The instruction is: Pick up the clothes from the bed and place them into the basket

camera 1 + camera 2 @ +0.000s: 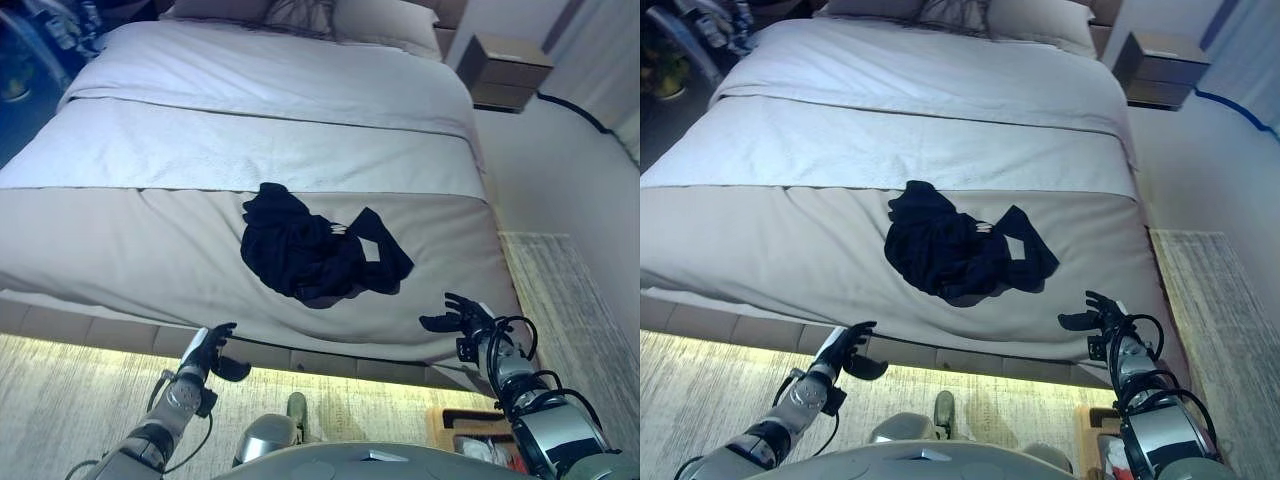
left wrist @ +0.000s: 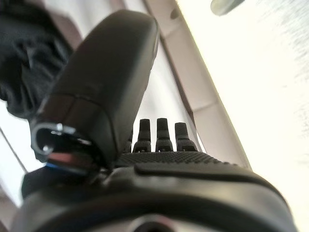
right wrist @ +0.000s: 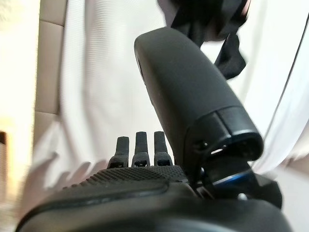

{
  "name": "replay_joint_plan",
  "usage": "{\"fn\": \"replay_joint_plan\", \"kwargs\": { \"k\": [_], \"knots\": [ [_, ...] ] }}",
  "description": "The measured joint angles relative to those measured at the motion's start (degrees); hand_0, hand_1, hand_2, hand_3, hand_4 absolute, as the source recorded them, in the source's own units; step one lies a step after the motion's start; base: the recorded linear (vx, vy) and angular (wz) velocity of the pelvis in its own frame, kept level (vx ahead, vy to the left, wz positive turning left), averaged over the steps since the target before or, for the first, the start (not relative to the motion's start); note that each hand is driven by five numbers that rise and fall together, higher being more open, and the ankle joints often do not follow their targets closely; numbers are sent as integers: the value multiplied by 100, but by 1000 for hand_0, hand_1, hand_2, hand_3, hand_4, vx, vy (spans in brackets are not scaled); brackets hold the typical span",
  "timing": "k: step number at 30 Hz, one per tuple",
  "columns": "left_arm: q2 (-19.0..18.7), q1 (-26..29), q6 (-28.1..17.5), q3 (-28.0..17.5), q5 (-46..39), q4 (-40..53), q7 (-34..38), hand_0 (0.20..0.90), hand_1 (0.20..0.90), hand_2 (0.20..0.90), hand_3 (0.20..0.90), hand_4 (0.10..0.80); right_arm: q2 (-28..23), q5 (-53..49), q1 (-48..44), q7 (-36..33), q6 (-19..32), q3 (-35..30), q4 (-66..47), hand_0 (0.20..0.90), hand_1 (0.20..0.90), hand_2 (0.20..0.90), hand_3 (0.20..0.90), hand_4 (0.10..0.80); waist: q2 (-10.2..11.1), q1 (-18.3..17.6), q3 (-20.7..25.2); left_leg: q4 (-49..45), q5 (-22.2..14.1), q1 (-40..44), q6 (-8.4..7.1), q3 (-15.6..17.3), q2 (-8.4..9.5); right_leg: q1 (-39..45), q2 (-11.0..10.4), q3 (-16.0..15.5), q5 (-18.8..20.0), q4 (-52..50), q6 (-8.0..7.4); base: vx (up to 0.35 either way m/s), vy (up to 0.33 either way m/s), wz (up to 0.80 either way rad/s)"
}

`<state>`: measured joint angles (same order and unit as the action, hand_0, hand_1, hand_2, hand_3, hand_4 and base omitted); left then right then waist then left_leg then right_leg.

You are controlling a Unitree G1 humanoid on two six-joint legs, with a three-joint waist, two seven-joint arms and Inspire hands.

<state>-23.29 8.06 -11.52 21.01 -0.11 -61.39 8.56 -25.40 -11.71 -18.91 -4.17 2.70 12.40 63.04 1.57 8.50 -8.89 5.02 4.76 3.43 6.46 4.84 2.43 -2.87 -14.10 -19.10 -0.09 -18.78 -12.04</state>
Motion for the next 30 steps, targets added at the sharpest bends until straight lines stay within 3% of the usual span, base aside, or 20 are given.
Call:
{"fn": "replay_joint_plan", "kwargs": {
  "k": [2,4,6,7,8,10,13,17,19,25,30],
  "knots": [
    [5,-109,21,-3,1,-33,76,900,900,900,900,800,-187,313,12,-44,82,389,-46,900,900,900,900,800,96,-112,24,1,-18,-9,-126,-485,69,-166,321,259,34,1064,1,60,-309,105],
    [-66,-166,3,1,4,-80,134,900,900,900,900,800,-299,727,-6,-114,112,679,-13,900,900,900,900,800,329,-181,17,-1,2,-169,-188,-926,118,-386,462,472,96,1593,87,41,-191,119],
    [-212,-178,14,-31,0,-133,159,900,900,900,900,800,-292,929,-14,-160,113,815,8,900,900,900,900,800,645,-229,12,-8,36,-309,-216,-1152,182,-479,504,641,365,1850,397,156,-156,102],
    [-302,-350,18,-94,-4,-147,216,900,900,900,900,800,-264,1066,-39,-160,119,867,7,900,900,900,900,800,854,-105,7,-40,7,-322,-265,-1215,247,-433,479,700,599,1894,441,236,-186,59],
    [-342,-481,29,-315,-3,-288,265,900,900,900,900,800,-243,1312,-102,-203,166,920,0,900,900,900,900,800,1057,36,-36,-261,-164,-362,-508,-1244,281,-222,492,732,821,2067,545,170,-124,22],
    [-339,-778,45,-415,7,-428,280,900,900,900,900,800,-266,1657,-310,-314,272,1017,-73,900,900,900,900,800,985,113,-111,-715,-453,-554,-711,-1195,110,-70,652,639,898,2173,615,127,-132,21],
    [-337,-983,33,-540,8,-478,240,900,900,900,900,800,-295,2338,-706,-565,307,1192,-132,900,900,900,900,800,976,343,-223,-920,-604,-722,-817,-1251,-53,-19,845,536,895,2342,618,36,-151,14],
    [-350,-888,0,-555,7,-296,201,900,900,900,900,800,-373,2967,-1283,-853,329,1575,-283,900,900,900,900,800,997,516,-565,-1066,-663,-953,-919,-1323,-146,-82,933,374,785,2390,741,18,-136,25],
    [-378,-739,-59,-556,5,-23,125,900,900,900,900,800,-372,3171,-1641,-959,297,1740,-403,900,900,900,900,800,992,677,-810,-1203,-666,-1204,-947,-1290,-255,-175,999,225,734,2387,705,29,-162,34],
    [-437,-331,-235,-541,-13,456,90,900,900,900,900,800,-372,3449,-2406,-1160,103,1944,-403,900,900,900,900,800,910,1062,-1432,-1624,-591,-1707,-1151,-1545,-302,-398,1085,-59,750,2328,733,37,-119,23],
    [-468,-105,-268,-530,-105,610,98,900,900,900,900,800,-415,3537,-3164,-1271,-238,2014,136,900,900,900,900,800,542,1357,-1852,-1977,-591,-2131,-1237,-1797,-249,-797,1056,-274,571,1839,977,50,-95,21]
  ]
}}
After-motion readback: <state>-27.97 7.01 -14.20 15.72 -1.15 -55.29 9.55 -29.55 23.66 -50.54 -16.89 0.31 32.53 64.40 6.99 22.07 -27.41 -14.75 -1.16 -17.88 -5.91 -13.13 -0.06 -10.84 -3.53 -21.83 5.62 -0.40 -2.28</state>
